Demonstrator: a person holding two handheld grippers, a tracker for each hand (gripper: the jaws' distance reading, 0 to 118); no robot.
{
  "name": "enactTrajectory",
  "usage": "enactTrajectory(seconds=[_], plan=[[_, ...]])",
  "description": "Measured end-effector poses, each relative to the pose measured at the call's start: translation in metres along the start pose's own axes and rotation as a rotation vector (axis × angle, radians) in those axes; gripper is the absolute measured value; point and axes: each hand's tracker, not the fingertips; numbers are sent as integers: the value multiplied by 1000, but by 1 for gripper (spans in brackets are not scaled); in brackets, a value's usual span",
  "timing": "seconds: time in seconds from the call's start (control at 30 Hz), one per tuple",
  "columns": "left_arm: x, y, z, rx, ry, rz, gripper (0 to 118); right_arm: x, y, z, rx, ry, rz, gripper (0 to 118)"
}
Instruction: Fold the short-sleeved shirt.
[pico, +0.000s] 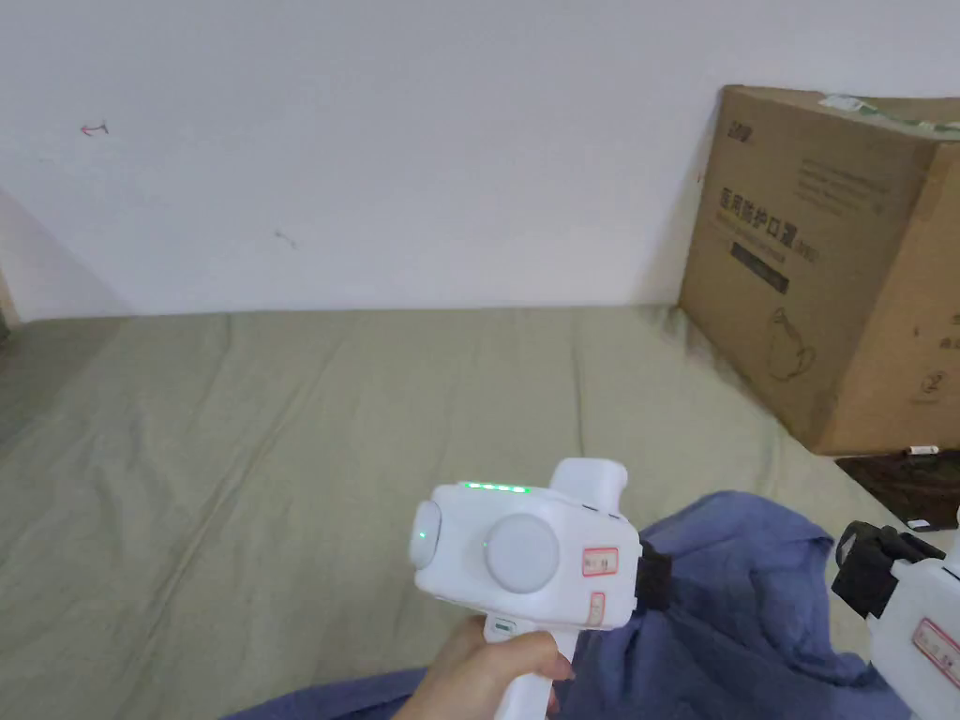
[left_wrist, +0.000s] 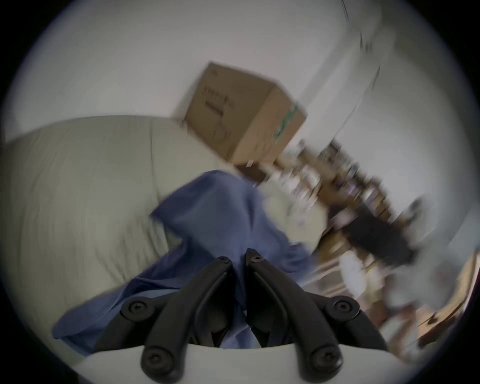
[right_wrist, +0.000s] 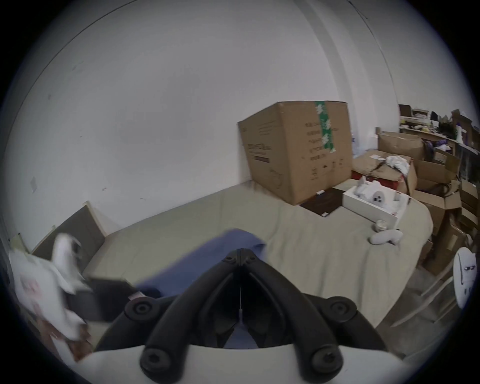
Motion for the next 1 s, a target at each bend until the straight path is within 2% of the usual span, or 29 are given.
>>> enactTrajectory(seconds=[0.07, 0.1, 0.23, 0.27, 0.3, 0.33, 0.4, 0.43, 0.47, 0.53, 0.63, 0.67, 0.7, 0.73, 0.77, 0.83, 1.0], plan=[[2, -26, -50, -130, 16, -22, 6, 15, -8, -5, -35, -12, -23, 0], [2, -40, -72, -195, 19, 16, 6, 23, -13, -7, -55, -22, -33, 0], [-1, -85, -124, -313, 90, 15, 7, 45, -30, -15, -115, -75, -26, 0], [-4, -90, -124, -322, 112, 23, 9, 50, -33, -18, -132, -86, -29, 0], [-8, -91, -121, -300, 73, 42, 16, 55, -35, -20, -139, -90, -38, 0], [-10, -90, -118, -283, 58, 55, 38, 58, -38, -23, -148, -93, -48, 0], [-14, -78, -107, -298, -10, 103, 96, 61, -39, -27, -159, -95, -64, 0], [-15, -75, -102, -305, -41, 127, 115, 61, -40, -28, -162, -95, -68, 0], [-14, -71, -94, -294, -45, 137, 116, 58, -40, -29, -162, -90, -69, 0], [-15, -62, -65, -177, -15, 103, 109, 53, -38, -28, -161, -73, -56, 0], [-27, -58, -25, -111, 49, 103, 102, 43, -37, -24, -156, -46, -31, 0], [-34, -61, -12, -93, 72, 119, 86, 41, -37, -23, -156, -36, -30, 0], [-41, -66, 0, -78, 104, 120, 60, 40, -38, -22, -156, -26, -30, 0], [-47, -72, 6, -79, 166, 117, 19, 37, -39, -21, -157, -23, -31, 0], [-53, -81, 12, -85, 247, 102, 3, 36, -41, -21, -160, -17, -32, 0], [-68, -102, 22, -92, 368, 78, 0, 33, -45, -21, -172, -9, -31, 0], [-96, -135, 30, -127, 364, 198, 0, 27, -54, -26, -201, 0, -15, 0]])
